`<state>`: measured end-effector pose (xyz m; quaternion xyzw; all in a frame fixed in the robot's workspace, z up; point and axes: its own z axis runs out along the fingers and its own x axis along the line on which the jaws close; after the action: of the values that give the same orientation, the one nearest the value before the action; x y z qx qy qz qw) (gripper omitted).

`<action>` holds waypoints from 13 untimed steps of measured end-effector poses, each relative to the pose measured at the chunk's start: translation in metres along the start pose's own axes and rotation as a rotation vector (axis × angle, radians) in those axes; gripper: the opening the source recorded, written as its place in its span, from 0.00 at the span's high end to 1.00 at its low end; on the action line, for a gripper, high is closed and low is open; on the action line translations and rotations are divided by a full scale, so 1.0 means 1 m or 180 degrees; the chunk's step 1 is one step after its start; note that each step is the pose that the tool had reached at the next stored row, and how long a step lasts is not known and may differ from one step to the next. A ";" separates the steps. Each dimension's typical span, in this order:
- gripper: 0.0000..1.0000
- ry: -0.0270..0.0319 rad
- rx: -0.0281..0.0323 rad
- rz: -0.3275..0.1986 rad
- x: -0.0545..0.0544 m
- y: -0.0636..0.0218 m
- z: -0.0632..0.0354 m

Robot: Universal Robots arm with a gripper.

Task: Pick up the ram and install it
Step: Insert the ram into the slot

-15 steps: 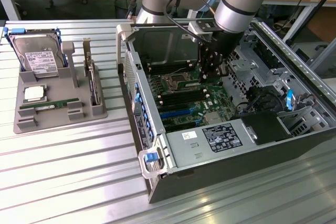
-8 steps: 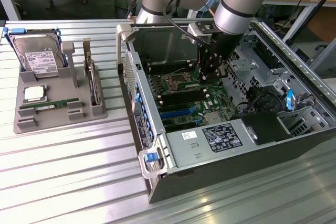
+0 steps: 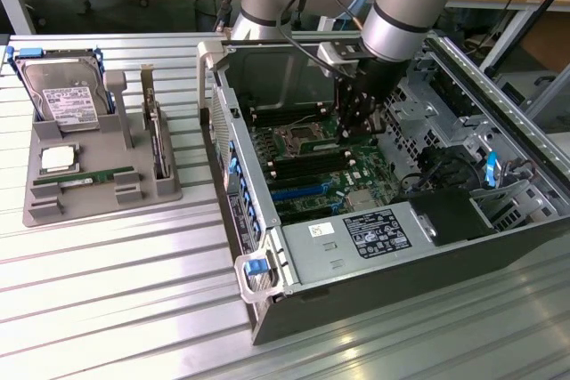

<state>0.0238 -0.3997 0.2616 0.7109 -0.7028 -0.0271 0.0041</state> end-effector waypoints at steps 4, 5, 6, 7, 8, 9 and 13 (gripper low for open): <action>0.87 0.0000 0.0000 0.0000 0.000 -0.0001 0.0021; 0.87 0.0000 0.0000 0.0000 0.000 -0.0001 0.0024; 0.87 0.0000 0.0000 0.0000 0.000 -0.0001 0.0028; 0.87 0.0000 0.0000 0.0000 0.000 -0.0002 0.0037; 0.87 0.0001 0.0000 0.0000 0.000 -0.0002 0.0041; 0.87 0.0000 0.0000 0.0000 0.000 0.0001 0.0043; 0.87 0.0000 0.0000 0.0000 0.001 0.0090 0.0048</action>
<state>0.0146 -0.4002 0.2572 0.7109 -0.7028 -0.0271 0.0041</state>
